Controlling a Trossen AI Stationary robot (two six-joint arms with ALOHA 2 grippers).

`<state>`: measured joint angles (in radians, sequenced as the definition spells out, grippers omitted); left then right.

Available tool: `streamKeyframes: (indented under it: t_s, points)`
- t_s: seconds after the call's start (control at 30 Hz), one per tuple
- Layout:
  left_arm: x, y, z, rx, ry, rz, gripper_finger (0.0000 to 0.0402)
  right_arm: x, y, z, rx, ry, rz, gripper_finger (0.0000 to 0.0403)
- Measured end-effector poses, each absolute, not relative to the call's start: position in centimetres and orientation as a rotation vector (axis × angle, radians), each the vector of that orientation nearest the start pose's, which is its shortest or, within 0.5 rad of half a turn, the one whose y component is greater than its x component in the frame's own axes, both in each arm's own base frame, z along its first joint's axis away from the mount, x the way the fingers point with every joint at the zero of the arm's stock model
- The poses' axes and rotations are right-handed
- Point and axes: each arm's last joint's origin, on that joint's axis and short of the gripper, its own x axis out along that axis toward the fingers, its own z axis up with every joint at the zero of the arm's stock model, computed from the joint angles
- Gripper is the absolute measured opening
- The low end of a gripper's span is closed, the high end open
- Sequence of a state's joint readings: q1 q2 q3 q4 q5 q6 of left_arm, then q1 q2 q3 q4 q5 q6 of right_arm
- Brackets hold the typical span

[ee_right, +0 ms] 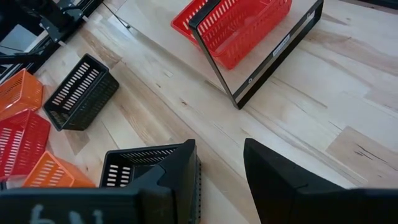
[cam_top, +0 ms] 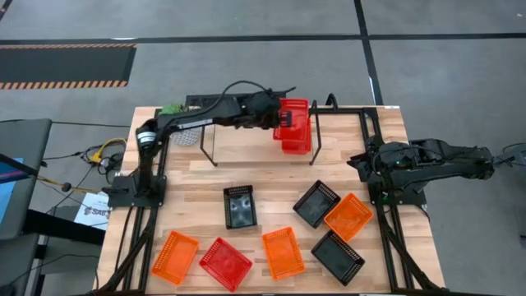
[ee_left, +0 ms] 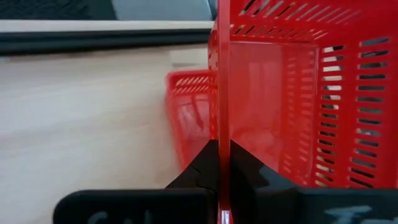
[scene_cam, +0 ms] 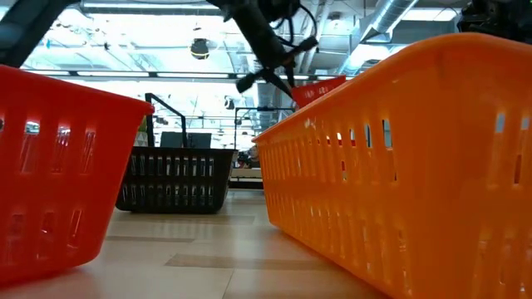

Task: Stack baskets on shelf by color
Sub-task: Stack the top red bin on top of the red bin on the shelf

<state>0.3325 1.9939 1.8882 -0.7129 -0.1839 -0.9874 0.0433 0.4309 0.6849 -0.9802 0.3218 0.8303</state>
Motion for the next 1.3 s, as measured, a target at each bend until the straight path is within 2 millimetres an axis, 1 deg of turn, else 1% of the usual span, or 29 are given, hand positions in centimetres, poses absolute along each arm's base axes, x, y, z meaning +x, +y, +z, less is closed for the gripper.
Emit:
streamKeyframes:
  t_s: [0.13,0.27,0.47,0.97,1.1,1.17,1.27,1.3]
  points:
    - [43.6,15.6,29.6,-0.966,0.553,0.832,0.0000,7.4,-0.6,27.0,0.656,0.559,-0.542,0.0159]
    - [44.6,15.9,28.6,-0.965,0.572,0.825,0.0000,7.4,-0.6,27.0,0.656,0.558,-0.543,0.0159]
    - [44.3,16.1,28.4,-0.936,0.568,0.920,0.0000,7.4,-0.6,27.0,0.654,0.556,-0.548,0.0159]
    - [44.4,15.6,28.3,-0.969,0.573,0.922,0.0000,7.4,-0.6,27.0,0.648,0.551,-0.558,0.0159]
    - [44.8,15.3,27.3,-0.979,0.594,0.931,0.0000,7.3,-0.7,27.0,0.648,0.551,-0.559,0.0159]
    - [45.4,15.1,26.8,-0.979,0.586,0.920,0.0000,7.3,-0.7,27.0,0.647,0.550,-0.561,0.0159]
    - [45.4,15.0,25.8,-0.979,0.640,0.936,0.0000,7.3,-0.7,27.0,0.647,0.550,-0.562,0.0159]
    - [45.7,15.0,25.6,-0.985,0.620,0.932,0.0000,7.3,-0.7,27.0,0.646,0.551,-0.562,0.0159]
